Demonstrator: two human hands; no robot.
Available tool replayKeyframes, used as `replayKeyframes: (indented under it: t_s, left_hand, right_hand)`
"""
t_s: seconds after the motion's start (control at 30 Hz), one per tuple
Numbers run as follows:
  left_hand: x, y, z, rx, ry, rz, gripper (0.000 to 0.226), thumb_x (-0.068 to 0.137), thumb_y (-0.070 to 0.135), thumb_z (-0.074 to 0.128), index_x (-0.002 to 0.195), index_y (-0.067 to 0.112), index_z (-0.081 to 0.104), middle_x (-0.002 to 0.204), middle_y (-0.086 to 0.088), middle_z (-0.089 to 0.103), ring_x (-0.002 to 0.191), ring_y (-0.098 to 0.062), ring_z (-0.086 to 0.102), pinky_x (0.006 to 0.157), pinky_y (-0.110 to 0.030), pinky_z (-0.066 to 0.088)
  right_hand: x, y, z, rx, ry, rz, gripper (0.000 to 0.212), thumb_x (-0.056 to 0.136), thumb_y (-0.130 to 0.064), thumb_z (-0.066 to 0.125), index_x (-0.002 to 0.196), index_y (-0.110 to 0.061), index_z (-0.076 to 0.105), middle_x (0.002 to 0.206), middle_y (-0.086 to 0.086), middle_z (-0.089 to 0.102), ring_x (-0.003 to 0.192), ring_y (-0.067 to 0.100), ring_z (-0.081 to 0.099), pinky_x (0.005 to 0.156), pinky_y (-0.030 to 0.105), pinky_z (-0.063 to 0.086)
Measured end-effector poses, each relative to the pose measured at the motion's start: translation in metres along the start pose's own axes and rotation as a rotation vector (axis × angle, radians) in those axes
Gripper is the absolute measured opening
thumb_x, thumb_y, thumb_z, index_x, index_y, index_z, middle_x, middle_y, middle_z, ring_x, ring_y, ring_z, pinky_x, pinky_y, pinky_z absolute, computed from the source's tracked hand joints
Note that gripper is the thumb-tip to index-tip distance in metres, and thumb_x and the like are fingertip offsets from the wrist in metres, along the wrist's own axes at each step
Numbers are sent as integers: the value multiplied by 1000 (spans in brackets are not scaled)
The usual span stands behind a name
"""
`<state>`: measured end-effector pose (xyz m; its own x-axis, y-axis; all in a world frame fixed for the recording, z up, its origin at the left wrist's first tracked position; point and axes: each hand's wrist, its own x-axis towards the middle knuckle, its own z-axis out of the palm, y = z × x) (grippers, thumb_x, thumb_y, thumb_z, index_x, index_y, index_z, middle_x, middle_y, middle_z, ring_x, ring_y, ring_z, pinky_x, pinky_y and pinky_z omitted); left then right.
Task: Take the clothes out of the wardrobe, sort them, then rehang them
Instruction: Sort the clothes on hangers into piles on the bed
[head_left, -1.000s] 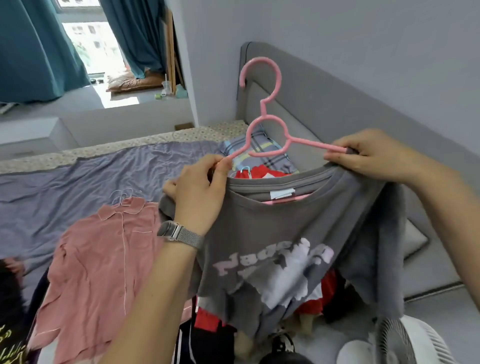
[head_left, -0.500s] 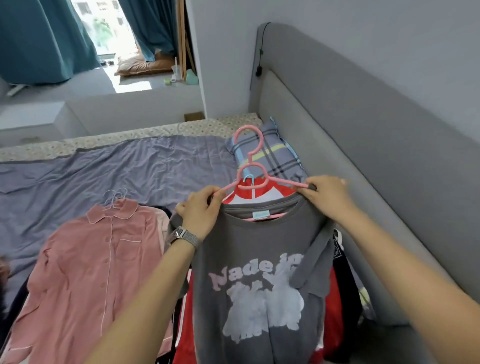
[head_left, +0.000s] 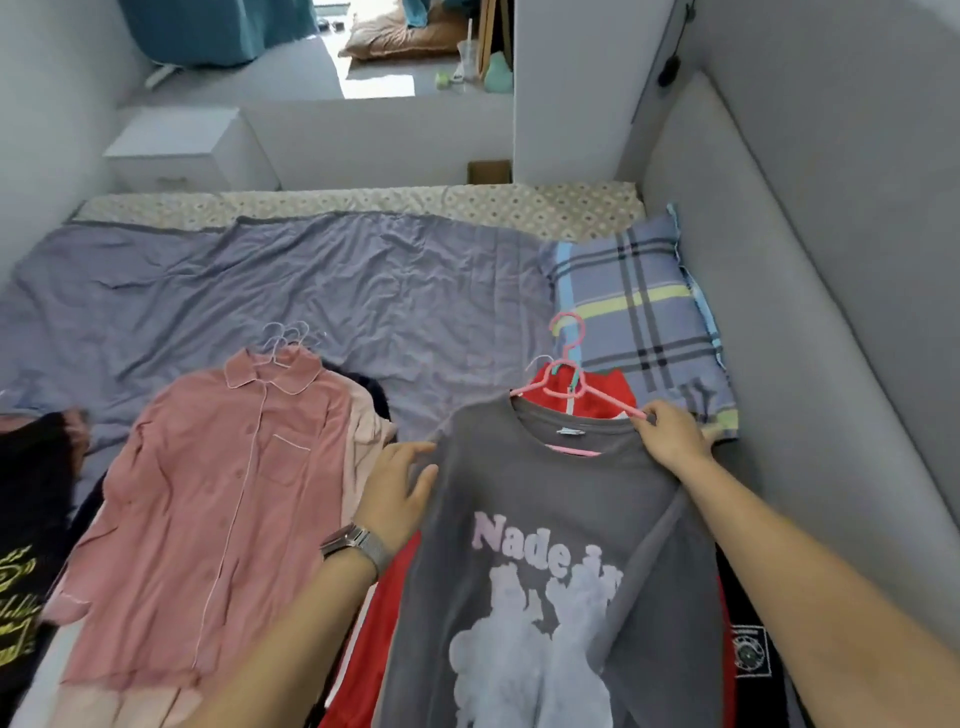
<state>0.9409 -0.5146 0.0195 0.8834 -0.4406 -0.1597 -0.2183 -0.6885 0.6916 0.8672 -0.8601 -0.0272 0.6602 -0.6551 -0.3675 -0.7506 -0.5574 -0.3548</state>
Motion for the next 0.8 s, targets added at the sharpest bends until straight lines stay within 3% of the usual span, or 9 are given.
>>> replayKeyframes:
  t_s: [0.07, 0.2, 0.3, 0.4, 0.5, 0.57, 0.67, 0.8]
  left_hand:
    - [-2, -15, -4, -60, 13, -73, 25, 87, 23, 52, 107, 11, 62, 106, -4, 60, 99, -19, 58, 92, -36, 47]
    - [-5, -36, -22, -40, 77, -115, 23, 89, 7, 56, 112, 6, 60, 108, -3, 60, 94, -17, 58, 83, -24, 45]
    - [-8, -55, -40, -4, 64, -122, 26, 89, 9, 57, 115, 9, 59, 108, -1, 60, 93, -16, 58, 85, -29, 47]
    - [-18, -73, -68, -5, 25, -157, 28, 92, 12, 54, 119, 11, 57, 106, 1, 58, 91, -11, 55, 82, -22, 44]
    - [-18, -96, -106, -58, 36, -178, 24, 92, 10, 53, 115, 11, 58, 98, 4, 57, 90, -11, 56, 85, -26, 47]
    - [-7, -121, -136, -81, 81, -172, 22, 91, 9, 54, 112, 13, 59, 91, 8, 58, 86, -9, 57, 84, -25, 49]
    - [16, -168, -182, -91, 131, -176, 23, 90, 11, 56, 109, 23, 62, 87, 12, 60, 83, -3, 58, 73, -5, 42]
    - [56, -249, -221, -68, 66, -217, 26, 90, 14, 56, 113, 25, 61, 87, 7, 60, 78, -8, 58, 71, -11, 43]
  right_hand:
    - [12, 5, 14, -149, 7, 53, 21, 96, -28, 50, 107, -14, 61, 117, 15, 63, 117, 35, 52, 104, 47, 28]
    - [3, -12, 36, -438, 112, 9, 43, 89, -24, 56, 129, -12, 48, 132, 14, 51, 123, 34, 42, 106, 46, 27]
    - [-16, -61, 49, -382, 77, -210, 52, 85, -20, 56, 135, -17, 44, 133, 9, 51, 122, 32, 43, 103, 45, 30]
    - [-44, -128, 65, -162, -212, -388, 46, 86, -19, 55, 132, -16, 51, 132, 9, 56, 122, 28, 50, 100, 37, 39]
    - [-72, -199, 81, 28, -380, -391, 34, 88, -11, 54, 121, -10, 61, 122, 8, 63, 115, 24, 57, 93, 26, 40]
    - [-77, -247, 95, 16, -383, -386, 35, 87, -12, 53, 121, -10, 61, 120, 7, 63, 115, 25, 57, 93, 26, 41]
    - [-74, -311, 125, -18, -373, -351, 37, 88, -15, 51, 125, -11, 57, 127, 8, 61, 119, 24, 54, 98, 29, 41]
    - [-55, -373, 188, -69, -390, -291, 41, 90, -14, 52, 130, -9, 53, 130, 11, 59, 123, 25, 51, 94, 25, 37]
